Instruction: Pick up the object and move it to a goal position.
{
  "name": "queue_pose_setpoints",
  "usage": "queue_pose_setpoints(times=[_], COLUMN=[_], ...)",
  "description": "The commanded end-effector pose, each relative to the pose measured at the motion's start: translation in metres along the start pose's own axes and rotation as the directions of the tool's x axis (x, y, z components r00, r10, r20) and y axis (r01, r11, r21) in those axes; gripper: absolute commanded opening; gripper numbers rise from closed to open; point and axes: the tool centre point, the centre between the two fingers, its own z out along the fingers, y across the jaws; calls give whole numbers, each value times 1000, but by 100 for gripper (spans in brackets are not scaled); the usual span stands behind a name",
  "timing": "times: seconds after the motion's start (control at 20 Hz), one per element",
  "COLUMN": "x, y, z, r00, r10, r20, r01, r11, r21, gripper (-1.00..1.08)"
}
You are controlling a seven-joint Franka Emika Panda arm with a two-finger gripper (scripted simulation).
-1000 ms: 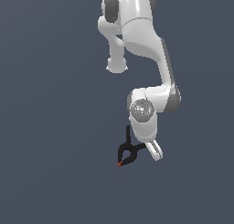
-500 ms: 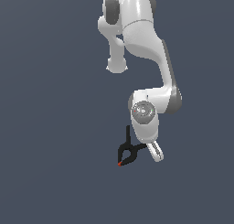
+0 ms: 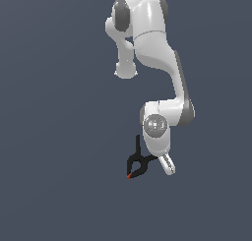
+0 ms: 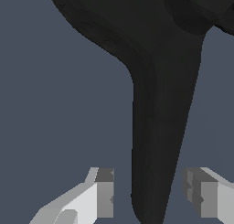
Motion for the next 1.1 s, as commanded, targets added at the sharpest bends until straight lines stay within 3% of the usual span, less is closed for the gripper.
queue_pose_setpoints(times=[0.0,0.65,1.05], x=[0,-1,-18], y=[0,0,6], z=[1,0,-21], r00=[1000,1000,1000], r10=[1,1,1], r20=[0,0,0], r01=[-1,-1,-1], r11=[1000,1000,1000], r21=[2,2,2], gripper=[-100,-100,-100])
